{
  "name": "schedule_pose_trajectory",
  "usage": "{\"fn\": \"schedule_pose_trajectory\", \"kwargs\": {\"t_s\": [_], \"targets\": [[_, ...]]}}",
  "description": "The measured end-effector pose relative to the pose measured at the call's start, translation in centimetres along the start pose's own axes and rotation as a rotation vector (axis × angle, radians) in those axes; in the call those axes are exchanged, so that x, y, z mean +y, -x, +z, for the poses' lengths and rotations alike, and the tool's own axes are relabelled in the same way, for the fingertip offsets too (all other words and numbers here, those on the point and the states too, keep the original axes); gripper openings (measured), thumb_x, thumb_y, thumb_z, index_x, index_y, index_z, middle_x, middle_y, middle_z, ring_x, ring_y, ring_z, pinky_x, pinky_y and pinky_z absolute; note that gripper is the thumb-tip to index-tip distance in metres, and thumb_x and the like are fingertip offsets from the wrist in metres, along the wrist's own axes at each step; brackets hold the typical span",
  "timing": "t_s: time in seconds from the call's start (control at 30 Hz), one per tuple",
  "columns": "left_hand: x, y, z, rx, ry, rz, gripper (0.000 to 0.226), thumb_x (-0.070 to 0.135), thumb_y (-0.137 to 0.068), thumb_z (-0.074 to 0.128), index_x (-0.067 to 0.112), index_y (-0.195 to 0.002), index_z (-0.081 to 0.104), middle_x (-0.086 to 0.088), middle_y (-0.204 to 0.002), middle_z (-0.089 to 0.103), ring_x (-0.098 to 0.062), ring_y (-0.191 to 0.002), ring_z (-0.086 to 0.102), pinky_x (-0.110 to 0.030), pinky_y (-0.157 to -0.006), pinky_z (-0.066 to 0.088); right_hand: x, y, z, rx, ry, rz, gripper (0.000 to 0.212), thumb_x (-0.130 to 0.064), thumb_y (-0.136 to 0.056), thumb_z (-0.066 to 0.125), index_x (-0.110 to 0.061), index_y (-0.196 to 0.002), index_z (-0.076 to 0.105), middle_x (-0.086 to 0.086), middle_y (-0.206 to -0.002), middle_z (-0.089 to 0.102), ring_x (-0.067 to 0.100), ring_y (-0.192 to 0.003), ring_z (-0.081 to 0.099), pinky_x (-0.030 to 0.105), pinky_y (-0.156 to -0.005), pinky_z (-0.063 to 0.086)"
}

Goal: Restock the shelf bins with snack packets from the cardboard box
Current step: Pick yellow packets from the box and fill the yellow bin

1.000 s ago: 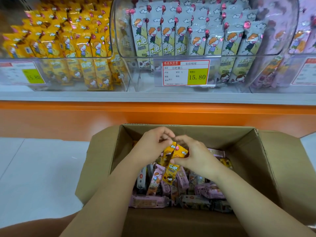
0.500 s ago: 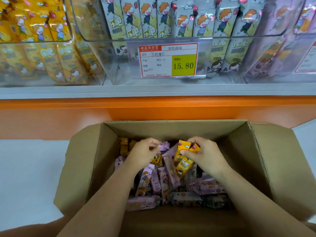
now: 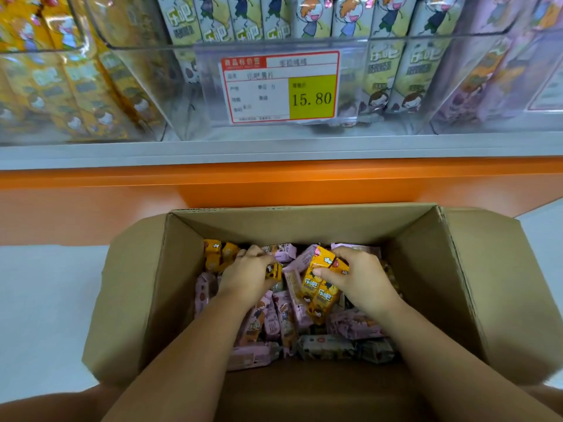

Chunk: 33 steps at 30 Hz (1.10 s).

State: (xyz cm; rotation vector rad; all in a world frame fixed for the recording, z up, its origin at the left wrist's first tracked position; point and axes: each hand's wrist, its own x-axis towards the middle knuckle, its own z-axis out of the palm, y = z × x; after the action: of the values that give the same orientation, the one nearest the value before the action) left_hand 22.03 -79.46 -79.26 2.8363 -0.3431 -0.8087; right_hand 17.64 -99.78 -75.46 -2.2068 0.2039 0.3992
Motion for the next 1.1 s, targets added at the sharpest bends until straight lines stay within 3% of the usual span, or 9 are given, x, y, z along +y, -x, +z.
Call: {"fn": "schedule_pose_trajectory", "kwargs": {"t_s": [0.27,0.33,0.4,0.5,0.57,0.73,0.97,1.03,1.1], "targets": [[1.2,3.6,-5.6,0.039,0.447,0.124,0.037,0.018,-0.088,0.067,0.018,-0.124,0.057,-0.006,-0.123,0.056,-0.016,-0.091,0.066,-0.033,-0.086,0.052,-3.8,1.2,-3.2,0.032,-0.051,-0.07,0.016,-0.033,-0.082,0.071,-0.023,-0.075,0.06,-0.009,-0.069,0.06,0.004,-0.062,0.055,0.014,-0.052,0.037],[2.0,4.8,-7.4,0.011,0.624,0.125,0.033,0.01,-0.089,0.065,0.02,-0.119,0.057,-0.008,-0.114,0.06,-0.018,-0.09,0.067,-0.032,-0.083,0.055,-4.8,1.7,-4.5,0.012,-0.078,-0.085,0.018,-0.033,-0.083,0.071,-0.026,-0.07,0.059,-0.008,-0.067,0.062,0.0,-0.058,0.054,0.012,-0.051,0.039],[3.1,6.5,-9.5,-0.093,0.896,0.105,0.032,0.006,-0.09,0.063,0.023,-0.116,0.056,-0.008,-0.108,0.064,-0.019,-0.088,0.07,-0.031,-0.08,0.058,-6.0,2.7,-6.0,-0.016,-0.125,-0.096,0.016,-0.034,-0.082,0.071,-0.023,-0.072,0.064,-0.002,-0.072,0.067,0.004,-0.062,0.058,0.022,-0.061,0.046],[4.5,8.9,-12.5,-0.162,1.137,0.158,0.034,-0.003,-0.086,0.064,0.022,-0.11,0.059,-0.01,-0.12,0.059,-0.025,-0.095,0.069,-0.038,-0.082,0.058,-8.6,4.5,-8.3,-0.039,-0.148,-0.173,0.018,-0.031,-0.083,0.07,-0.013,-0.083,0.07,0.002,-0.08,0.071,0.008,-0.07,0.061,0.023,-0.064,0.047],[5.3,10.5,-14.5,-0.197,1.177,0.207,0.037,-0.008,-0.086,0.061,0.02,-0.11,0.059,-0.01,-0.121,0.058,-0.023,-0.096,0.067,-0.035,-0.08,0.058,-10.6,5.8,-9.8,-0.037,-0.138,-0.234,0.014,-0.027,-0.083,0.07,-0.014,-0.08,0.069,-0.005,-0.072,0.067,0.002,-0.063,0.057,0.013,-0.055,0.042],[6.7,14.4,-19.0,-0.268,1.127,0.301,0.029,0.002,-0.09,0.058,0.015,-0.116,0.06,0.012,-0.121,0.056,-0.007,-0.106,0.061,-0.023,-0.091,0.052,-14.3,8.8,-12.4,-0.033,-0.027,-0.344,0.019,-0.029,-0.082,0.071,-0.019,-0.069,0.062,-0.01,-0.061,0.055,0.001,-0.056,0.043,0.018,-0.054,0.033],[5.5,19.2,-24.0,0.047,1.052,0.344,0.021,0.013,-0.098,0.049,0.025,-0.097,0.066,0.008,-0.116,0.066,-0.01,-0.1,0.064,-0.035,-0.092,0.052,-21.0,11.7,-14.2,-0.043,0.032,-0.499,0.029,-0.046,-0.068,0.07,-0.019,-0.078,0.07,0.002,-0.074,0.07,0.005,-0.065,0.059,0.026,-0.063,0.046],[4.3,20.4,-24.9,0.139,0.99,0.382,0.027,0.009,-0.096,0.054,0.033,-0.105,0.063,0.015,-0.117,0.064,-0.006,-0.095,0.064,-0.033,-0.085,0.053,-23.1,12.1,-14.1,-0.042,0.056,-0.548,0.033,-0.044,-0.071,0.07,-0.013,-0.083,0.071,0.005,-0.08,0.071,0.015,-0.07,0.064,0.03,-0.066,0.049],[3.1,21.0,-25.7,0.179,1.031,0.389,0.04,0.004,-0.092,0.057,0.036,-0.116,0.058,0.012,-0.127,0.059,-0.013,-0.105,0.062,-0.037,-0.088,0.052,-25.1,12.5,-14.1,-0.044,0.053,-0.575,0.032,-0.046,-0.07,0.067,-0.017,-0.084,0.07,-0.002,-0.079,0.072,0.01,-0.07,0.066,0.027,-0.065,0.051]]}}
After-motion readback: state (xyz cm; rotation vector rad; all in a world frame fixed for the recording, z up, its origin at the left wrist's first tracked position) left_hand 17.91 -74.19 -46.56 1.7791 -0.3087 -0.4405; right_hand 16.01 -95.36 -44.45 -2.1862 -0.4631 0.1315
